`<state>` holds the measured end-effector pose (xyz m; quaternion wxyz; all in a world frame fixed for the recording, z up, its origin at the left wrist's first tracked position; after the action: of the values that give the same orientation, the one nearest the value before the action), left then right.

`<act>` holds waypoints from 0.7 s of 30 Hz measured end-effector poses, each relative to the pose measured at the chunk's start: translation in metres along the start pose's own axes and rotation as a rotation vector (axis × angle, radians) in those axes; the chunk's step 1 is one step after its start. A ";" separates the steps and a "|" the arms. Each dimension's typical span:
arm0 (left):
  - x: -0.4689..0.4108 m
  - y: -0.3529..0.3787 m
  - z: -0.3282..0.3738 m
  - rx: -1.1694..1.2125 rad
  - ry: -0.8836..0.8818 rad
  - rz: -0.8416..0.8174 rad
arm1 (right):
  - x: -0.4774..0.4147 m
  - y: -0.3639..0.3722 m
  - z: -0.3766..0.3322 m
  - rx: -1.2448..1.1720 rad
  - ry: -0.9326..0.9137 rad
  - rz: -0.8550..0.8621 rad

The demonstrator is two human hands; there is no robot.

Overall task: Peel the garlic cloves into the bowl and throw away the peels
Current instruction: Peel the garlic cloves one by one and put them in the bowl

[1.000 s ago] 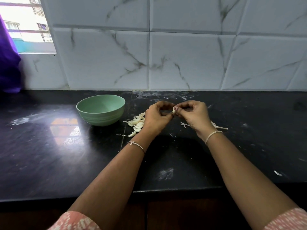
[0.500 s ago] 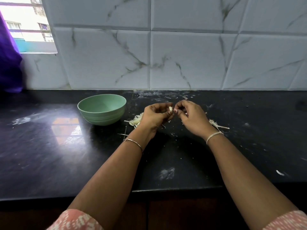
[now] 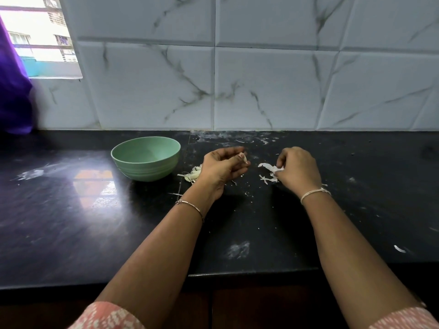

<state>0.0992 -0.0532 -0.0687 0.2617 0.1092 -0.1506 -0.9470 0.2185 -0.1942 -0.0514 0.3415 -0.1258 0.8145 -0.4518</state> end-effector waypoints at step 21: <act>0.001 0.005 -0.004 -0.123 0.033 -0.094 | 0.004 0.009 -0.034 -0.480 -0.276 -0.008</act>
<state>0.1017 -0.0585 -0.0713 0.2257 0.1155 -0.0826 -0.9638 0.1933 -0.1690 -0.0481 0.4080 -0.2665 0.8435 -0.2257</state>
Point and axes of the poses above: each hand's wrist, its own x-axis away from the middle knuckle, its own y-axis out of the palm, z = x × y, the point moved 3 cm from there along -x, towards the middle knuckle, and after that the axes turned 4 degrees about -z, right-handed, at the moved point
